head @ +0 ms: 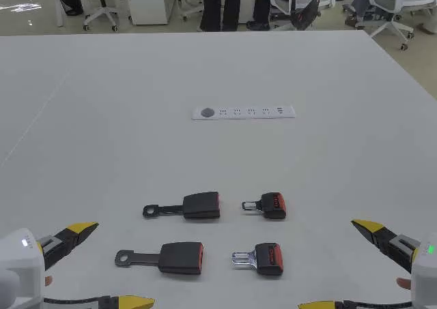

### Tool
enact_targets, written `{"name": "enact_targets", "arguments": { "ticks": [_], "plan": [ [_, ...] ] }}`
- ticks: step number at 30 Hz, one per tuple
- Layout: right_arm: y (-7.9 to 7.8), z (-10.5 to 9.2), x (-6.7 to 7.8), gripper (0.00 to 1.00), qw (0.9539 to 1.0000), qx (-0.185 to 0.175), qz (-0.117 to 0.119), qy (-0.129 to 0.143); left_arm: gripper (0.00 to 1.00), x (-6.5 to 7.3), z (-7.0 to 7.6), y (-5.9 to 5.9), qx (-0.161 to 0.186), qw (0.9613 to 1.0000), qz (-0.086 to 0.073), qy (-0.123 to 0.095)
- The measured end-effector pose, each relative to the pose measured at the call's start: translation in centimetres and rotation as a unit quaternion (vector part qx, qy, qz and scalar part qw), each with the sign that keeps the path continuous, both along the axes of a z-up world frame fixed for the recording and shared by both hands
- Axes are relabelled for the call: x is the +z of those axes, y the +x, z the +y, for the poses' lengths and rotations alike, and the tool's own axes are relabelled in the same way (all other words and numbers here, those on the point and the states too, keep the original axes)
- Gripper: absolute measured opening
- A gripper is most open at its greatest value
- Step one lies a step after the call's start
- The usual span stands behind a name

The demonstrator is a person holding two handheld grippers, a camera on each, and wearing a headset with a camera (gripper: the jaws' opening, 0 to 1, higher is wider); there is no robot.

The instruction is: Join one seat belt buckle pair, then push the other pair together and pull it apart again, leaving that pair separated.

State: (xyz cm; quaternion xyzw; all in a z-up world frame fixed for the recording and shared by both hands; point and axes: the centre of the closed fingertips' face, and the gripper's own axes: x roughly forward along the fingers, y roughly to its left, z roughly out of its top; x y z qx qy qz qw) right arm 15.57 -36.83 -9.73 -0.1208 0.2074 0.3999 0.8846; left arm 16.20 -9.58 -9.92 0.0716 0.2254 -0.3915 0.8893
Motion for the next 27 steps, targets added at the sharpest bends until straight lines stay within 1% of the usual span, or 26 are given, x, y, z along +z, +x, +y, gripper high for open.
{"name": "enact_targets", "arguments": {
  "ticks": [7, 11, 14, 20, 27],
  "plan": [
    [-0.08, 0.05, 0.13, 1.00, 1.0000, 0.000, -0.002, -0.001, 1.00, 0.10, 0.02, 0.04, 0.002, 1.0000, -0.001, -0.004],
    [-0.08, -0.04, 0.08, 1.00, 1.0000, 0.000, -0.002, -0.002, 1.00, 0.34, 0.02, 0.12, 0.006, 0.9999, -0.001, -0.016],
    [-0.05, -0.07, 0.09, 1.00, 1.0000, 0.000, -0.002, -0.001, 1.00, 0.51, -0.24, 0.06, 0.006, 0.9999, -0.001, -0.014],
    [0.06, -0.12, 0.10, 1.00, 1.0000, 0.000, -0.003, -0.002, 1.00, 0.36, -0.28, -0.03, 0.003, 0.9999, 0.001, -0.011],
    [0.13, -0.28, 0.04, 1.00, 1.0000, 0.000, -0.004, -0.003, 1.00, 0.35, -0.16, 0.13, 0.004, 0.9999, 0.001, -0.015]
  ]
}}
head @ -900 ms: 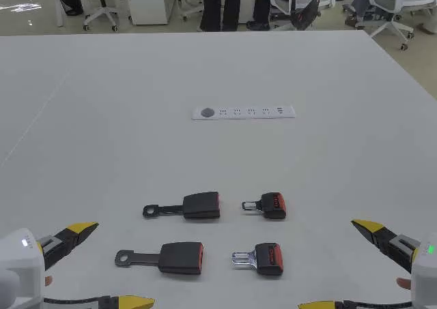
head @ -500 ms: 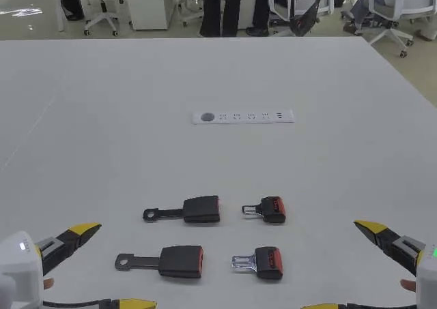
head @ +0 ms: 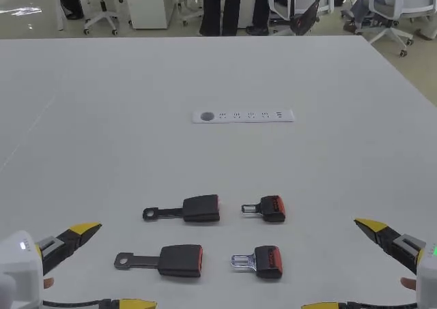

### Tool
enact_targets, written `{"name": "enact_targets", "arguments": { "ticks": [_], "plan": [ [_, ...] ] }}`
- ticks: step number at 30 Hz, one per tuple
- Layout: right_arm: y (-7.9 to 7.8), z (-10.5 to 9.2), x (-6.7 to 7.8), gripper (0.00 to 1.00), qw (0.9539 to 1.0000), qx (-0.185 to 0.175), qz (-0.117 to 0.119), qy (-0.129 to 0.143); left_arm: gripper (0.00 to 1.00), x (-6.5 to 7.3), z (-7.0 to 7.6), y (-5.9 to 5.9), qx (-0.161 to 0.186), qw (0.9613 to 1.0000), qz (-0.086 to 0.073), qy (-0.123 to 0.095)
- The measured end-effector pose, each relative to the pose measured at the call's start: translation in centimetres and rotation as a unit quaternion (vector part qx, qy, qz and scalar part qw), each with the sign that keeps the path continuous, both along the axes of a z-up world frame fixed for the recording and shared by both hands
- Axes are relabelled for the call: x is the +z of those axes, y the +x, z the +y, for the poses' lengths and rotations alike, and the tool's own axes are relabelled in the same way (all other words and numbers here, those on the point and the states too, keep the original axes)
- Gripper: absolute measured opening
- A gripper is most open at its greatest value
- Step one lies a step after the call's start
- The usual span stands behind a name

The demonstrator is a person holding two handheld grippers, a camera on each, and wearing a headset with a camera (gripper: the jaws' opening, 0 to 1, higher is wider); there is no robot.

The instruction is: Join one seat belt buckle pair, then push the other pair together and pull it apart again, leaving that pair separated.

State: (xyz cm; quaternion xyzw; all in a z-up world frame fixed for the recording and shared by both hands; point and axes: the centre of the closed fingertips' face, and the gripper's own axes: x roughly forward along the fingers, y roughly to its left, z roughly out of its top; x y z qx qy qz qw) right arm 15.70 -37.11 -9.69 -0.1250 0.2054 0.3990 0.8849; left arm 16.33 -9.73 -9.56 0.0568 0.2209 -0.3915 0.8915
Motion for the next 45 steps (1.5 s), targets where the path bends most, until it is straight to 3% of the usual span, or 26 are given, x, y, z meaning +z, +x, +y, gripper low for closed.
{"name": "enact_targets", "arguments": {
  "ticks": [45],
  "plan": [
    [-0.05, -0.50, 0.55, 1.00, 0.9999, 0.008, -0.008, -0.010, 1.00, -0.03, 0.39, 0.00, -0.006, 1.0000, 0.000, 0.007]
  ]
}}
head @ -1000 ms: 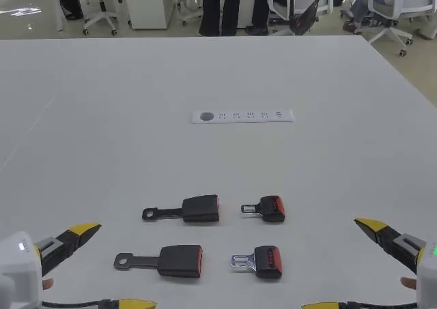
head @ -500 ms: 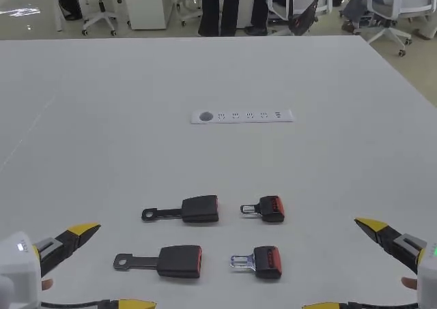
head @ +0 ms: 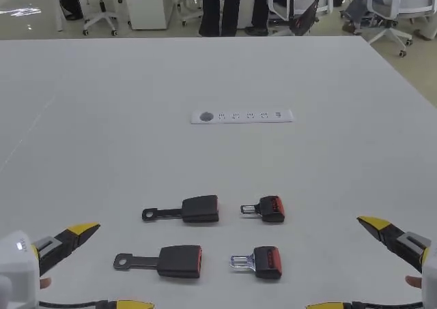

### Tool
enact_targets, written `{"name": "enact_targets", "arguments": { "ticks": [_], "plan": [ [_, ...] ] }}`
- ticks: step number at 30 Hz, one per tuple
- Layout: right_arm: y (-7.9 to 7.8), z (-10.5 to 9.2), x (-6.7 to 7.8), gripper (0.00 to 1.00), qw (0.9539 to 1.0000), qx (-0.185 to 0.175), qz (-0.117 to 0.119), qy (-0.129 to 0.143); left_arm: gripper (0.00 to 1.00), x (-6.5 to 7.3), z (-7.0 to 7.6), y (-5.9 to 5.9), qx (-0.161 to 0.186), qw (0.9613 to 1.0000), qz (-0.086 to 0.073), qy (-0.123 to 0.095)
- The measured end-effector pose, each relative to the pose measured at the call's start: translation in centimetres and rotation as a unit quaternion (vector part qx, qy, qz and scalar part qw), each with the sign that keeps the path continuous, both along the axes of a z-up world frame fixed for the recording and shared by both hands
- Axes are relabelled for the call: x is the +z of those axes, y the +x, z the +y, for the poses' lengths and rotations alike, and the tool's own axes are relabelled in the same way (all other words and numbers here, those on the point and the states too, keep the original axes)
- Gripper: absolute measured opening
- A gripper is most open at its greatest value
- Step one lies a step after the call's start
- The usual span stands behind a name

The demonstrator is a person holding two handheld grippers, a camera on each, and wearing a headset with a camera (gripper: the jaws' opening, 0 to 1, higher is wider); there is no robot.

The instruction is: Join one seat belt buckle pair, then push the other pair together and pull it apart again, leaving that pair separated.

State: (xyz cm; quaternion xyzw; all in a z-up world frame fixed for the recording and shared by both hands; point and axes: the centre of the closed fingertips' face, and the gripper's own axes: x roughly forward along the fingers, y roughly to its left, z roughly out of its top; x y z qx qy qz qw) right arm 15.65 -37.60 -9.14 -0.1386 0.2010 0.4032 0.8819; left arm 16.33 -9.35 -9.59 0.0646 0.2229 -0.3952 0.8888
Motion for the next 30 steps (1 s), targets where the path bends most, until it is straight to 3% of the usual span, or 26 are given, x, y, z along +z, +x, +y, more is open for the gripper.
{"name": "enact_targets", "arguments": {
  "ticks": [7, 18, 30],
  "plan": [
    [0.1, -0.4, 0.4, 1.00, 0.9999, 0.009, -0.004, -0.001, 0.99, 0.0, 0.5, 0.7, -0.010, 0.9999, 0.000, 0.008],
    [0.5, -0.7, 0.6, 0.96, 0.9993, 0.031, -0.007, -0.017, 0.95, 0.8, -1.1, 0.4, -0.045, 0.9986, 0.005, 0.029],
    [1.0, -0.6, 0.6, 0.89, 0.9979, 0.055, -0.009, -0.032, 0.93, -0.1, -1.2, 0.9, -0.081, 0.9953, 0.012, 0.053]
  ]
}}
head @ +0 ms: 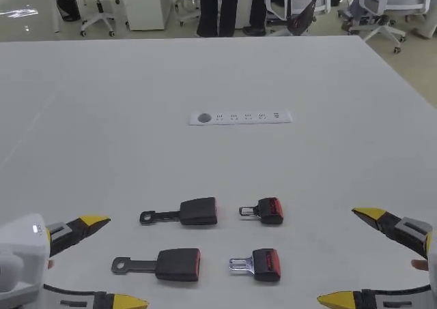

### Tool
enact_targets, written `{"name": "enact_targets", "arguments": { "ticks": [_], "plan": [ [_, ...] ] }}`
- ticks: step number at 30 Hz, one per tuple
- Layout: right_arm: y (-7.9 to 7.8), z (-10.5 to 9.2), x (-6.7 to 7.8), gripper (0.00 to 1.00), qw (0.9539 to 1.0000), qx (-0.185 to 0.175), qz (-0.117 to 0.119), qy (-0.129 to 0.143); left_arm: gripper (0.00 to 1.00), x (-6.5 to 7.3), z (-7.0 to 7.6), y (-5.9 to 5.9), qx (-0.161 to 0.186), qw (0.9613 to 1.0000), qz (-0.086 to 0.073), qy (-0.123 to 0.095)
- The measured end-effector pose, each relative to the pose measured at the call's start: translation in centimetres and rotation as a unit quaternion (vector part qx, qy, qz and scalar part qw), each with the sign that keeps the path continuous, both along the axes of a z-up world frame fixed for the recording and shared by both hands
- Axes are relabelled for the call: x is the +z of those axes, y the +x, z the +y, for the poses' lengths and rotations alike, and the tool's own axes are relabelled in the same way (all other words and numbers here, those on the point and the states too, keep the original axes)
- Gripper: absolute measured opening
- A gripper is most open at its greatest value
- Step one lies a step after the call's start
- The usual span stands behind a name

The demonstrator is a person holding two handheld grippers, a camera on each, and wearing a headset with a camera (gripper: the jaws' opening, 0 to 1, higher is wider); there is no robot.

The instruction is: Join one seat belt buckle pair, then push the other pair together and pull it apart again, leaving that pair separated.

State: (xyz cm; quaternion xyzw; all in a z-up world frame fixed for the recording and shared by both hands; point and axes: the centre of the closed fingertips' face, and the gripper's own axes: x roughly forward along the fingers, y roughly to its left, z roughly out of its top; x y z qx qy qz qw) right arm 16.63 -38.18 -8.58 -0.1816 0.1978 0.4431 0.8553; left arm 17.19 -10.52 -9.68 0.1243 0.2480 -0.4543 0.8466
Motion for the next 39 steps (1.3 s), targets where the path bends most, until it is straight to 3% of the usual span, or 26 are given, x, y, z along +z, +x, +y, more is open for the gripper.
{"name": "enact_targets", "arguments": {
  "ticks": [6, 17, 22, 25, 30, 39],
  "plan": [
    [0.0, 0.1, -0.6, 0.85, 0.9997, 0.018, 0.005, -0.015, 0.86, -0.6, -0.8, 0.0, -0.025, 0.9995, 0.005, 0.016],
    [0.2, 0.7, -2.3, 0.77, 0.9978, 0.053, 0.024, -0.032, 0.76, -2.6, -0.7, 0.4, -0.057, 0.9974, 0.023, 0.037],
    [0.2, 1.5, -3.3, 0.72, 0.9955, 0.077, 0.034, -0.044, 0.72, -3.2, -1.5, 0.7, -0.072, 0.9956, 0.028, 0.053],
    [0.3, 2.0, -3.7, 0.68, 0.9937, 0.093, 0.036, -0.051, 0.69, -3.8, -1.2, 0.8, -0.081, 0.9944, 0.032, 0.060],
    [0.7, 2.4, -5.1, 0.62, 0.9907, 0.111, 0.042, -0.067, 0.63, -5.0, -1.8, 1.4, -0.105, 0.9901, 0.036, 0.086],
    [1.0, 3.3, -6.7, 0.54, 0.9850, 0.140, 0.051, -0.087, 0.56, -5.8, -3.1, 1.5, -0.132, 0.9836, 0.042, 0.115]
  ]
}}
